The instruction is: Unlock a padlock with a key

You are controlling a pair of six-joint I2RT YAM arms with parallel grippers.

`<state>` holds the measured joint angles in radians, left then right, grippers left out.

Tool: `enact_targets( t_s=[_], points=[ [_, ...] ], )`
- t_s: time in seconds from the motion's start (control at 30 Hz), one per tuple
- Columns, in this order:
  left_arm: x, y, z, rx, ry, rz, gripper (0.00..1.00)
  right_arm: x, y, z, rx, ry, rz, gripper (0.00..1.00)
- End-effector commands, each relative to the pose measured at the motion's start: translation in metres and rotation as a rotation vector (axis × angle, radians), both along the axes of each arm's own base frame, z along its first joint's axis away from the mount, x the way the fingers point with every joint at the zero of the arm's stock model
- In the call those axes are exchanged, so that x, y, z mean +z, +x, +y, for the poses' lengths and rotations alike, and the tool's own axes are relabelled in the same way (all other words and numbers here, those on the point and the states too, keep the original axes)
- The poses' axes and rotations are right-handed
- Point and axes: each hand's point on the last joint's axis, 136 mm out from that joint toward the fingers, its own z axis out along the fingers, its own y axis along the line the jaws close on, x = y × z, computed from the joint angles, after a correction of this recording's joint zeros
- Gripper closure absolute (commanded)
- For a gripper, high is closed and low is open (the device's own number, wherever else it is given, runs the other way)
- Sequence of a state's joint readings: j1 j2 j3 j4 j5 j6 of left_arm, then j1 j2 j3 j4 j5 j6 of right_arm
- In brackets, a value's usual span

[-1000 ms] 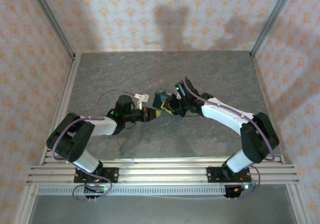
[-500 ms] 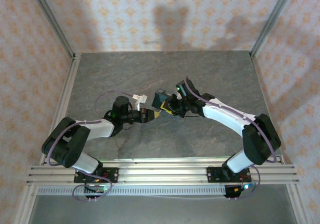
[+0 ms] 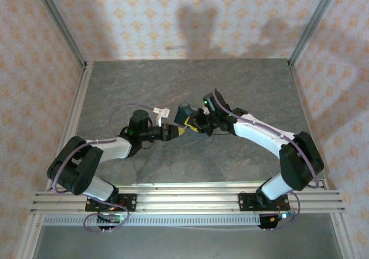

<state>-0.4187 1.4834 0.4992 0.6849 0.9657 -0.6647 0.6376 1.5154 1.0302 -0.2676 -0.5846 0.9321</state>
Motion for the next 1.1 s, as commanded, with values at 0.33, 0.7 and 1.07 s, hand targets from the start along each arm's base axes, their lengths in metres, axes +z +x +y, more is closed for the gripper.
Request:
enact_targets(
  t_s=[0.33,0.7,1.07],
  points=[
    [0.015,0.01,-0.007,-0.027,-0.038,-0.044,1.0,0.013,0.004,0.005,0.012,0.043,-0.04,1.0],
    [0.016,0.014,-0.004,-0.007,-0.032,-0.051,1.0,0.01,0.003,0.006,0.017,0.043,-0.031,1.0],
    [0.022,0.014,0.0,-0.001,-0.035,-0.07,1.0,0.006,0.0,0.003,0.026,0.023,-0.025,1.0]
  ],
)
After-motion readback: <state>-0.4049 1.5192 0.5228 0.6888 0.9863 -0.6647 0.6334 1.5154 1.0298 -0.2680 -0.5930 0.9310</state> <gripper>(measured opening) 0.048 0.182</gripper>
